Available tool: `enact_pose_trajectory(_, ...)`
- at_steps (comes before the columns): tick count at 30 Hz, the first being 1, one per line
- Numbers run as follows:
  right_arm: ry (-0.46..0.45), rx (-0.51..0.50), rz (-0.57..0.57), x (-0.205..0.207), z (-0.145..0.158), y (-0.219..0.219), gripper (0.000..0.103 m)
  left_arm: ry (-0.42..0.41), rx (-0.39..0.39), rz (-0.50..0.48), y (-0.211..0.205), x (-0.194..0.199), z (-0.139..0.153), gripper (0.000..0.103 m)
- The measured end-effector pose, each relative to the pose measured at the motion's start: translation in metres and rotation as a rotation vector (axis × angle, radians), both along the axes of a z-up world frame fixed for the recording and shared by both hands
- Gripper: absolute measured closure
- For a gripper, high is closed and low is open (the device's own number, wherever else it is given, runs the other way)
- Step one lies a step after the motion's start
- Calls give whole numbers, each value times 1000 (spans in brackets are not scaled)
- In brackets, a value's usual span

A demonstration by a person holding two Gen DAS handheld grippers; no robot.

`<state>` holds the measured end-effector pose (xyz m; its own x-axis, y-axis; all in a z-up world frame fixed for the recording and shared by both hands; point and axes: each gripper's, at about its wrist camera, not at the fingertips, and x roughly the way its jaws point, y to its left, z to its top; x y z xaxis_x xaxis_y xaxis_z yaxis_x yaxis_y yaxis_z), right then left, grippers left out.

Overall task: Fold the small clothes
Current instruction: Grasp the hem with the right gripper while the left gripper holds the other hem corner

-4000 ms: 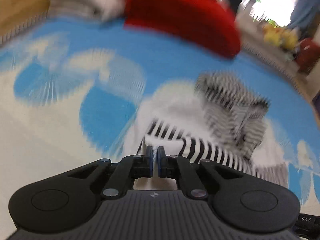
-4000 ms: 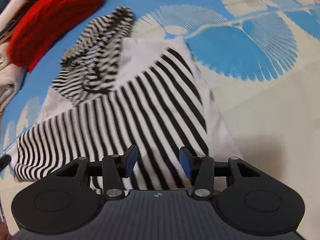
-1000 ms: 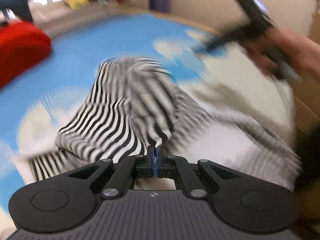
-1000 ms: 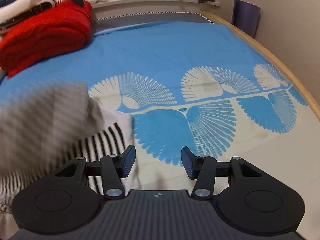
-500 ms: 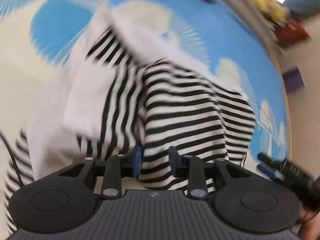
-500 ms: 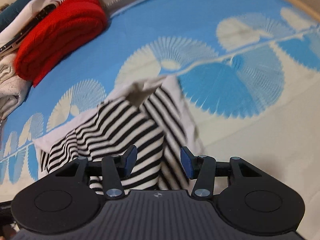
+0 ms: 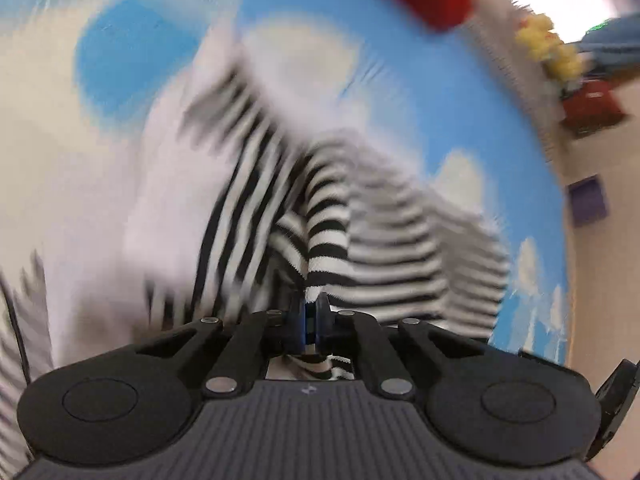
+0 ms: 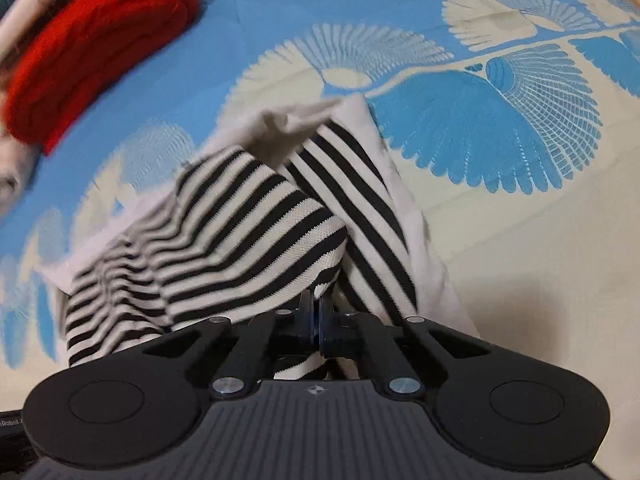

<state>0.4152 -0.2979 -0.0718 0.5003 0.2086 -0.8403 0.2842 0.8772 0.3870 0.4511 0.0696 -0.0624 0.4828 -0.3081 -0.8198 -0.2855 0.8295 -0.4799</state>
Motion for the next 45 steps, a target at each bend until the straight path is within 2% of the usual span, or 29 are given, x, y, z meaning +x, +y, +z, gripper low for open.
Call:
enact_pose_trajectory(2,-90,128,-13,-7,20,-6,102,-160,52,4,8,-2,29,99)
enact_pose_trajectory(3,-132,233,-22,-12,29,-11,103,-212,65,23,15,-4,38,100)
enact_pose_trajectory(5,-115,444,-70,-18,24,-25,103,-239,71,82,31,-7,43,99)
enact_pose_trajectory(6,-55,489,-92,-21,14,-29,103,-217,63,113,39,-6,39,99)
enact_pose_trajectory(8,93,375,-74,-22,-3,-28,103,-95,6,158,56,-4,18,99)
enact_pose_trajectory(10,210,272,-59,-24,-21,-26,102,92,-39,129,60,1,-12,98)
enact_pose_trajectory(11,232,228,-52,-25,-25,-24,101,200,-35,103,59,2,-28,93)
enact_pose_trajectory(12,229,181,-50,-24,-23,-21,97,247,-35,97,59,1,-35,90)
enact_pose_trajectory(13,207,120,-51,-22,-17,-19,97,246,-53,114,62,-3,-38,87)
enact_pose_trajectory(14,172,86,-53,-20,-10,-17,96,221,-74,137,63,-6,-35,76)
enact_pose_trajectory(15,129,67,-52,-18,-3,-17,88,191,-84,146,65,-8,-30,64)
enact_pose_trajectory(16,101,57,-48,-16,2,-16,76,153,-86,148,66,-8,-23,57)
enact_pose_trajectory(17,80,52,-46,-14,5,-16,72,115,-78,147,65,-8,-18,47)
enact_pose_trajectory(18,65,49,-45,-13,6,-14,67,99,-71,143,63,-8,-15,44)
enact_pose_trajectory(22,111,61,-49,-8,-14,-7,66,131,-91,177,64,-6,-25,46)
enact_pose_trajectory(23,122,66,-53,-7,-19,-6,66,146,-93,187,67,-6,-29,52)
enact_pose_trajectory(24,130,70,-54,-7,-23,-6,69,158,-97,188,67,-7,-33,67)
enact_pose_trajectory(25,120,78,-50,-6,-23,-4,85,162,-107,181,65,-8,-36,78)
enact_pose_trajectory(26,97,110,-46,-6,-21,-2,95,153,-114,173,66,-8,-35,96)
enact_pose_trajectory(27,54,168,-60,-5,-17,-3,97,131,-104,170,64,-8,-31,98)
enact_pose_trajectory(30,-128,327,-98,-9,4,-11,97,-34,-57,146,59,-11,2,99)
enact_pose_trajectory(32,-166,334,-134,-9,10,-18,98,-103,-34,138,57,-14,16,99)
enact_pose_trajectory(33,-118,305,-165,-8,5,-23,98,-92,-19,134,56,-13,16,99)
enact_pose_trajectory(36,104,175,-225,-4,-27,-32,96,105,-2,138,56,-10,-15,99)
enact_pose_trajectory(38,157,138,-226,-2,-34,-29,88,198,-4,159,57,-12,-31,94)
enact_pose_trajectory(39,140,98,-226,-1,-27,-26,77,195,0,160,58,-12,-29,88)
enact_pose_trajectory(42,-4,-91,-187,-1,9,-10,72,57,88,138,52,-10,2,83)
enact_pose_trajectory(43,-56,-124,-170,-2,19,-6,66,5,119,126,49,-10,11,83)
enact_pose_trajectory(45,-128,-89,-115,-2,27,2,62,-73,111,84,43,-9,21,83)
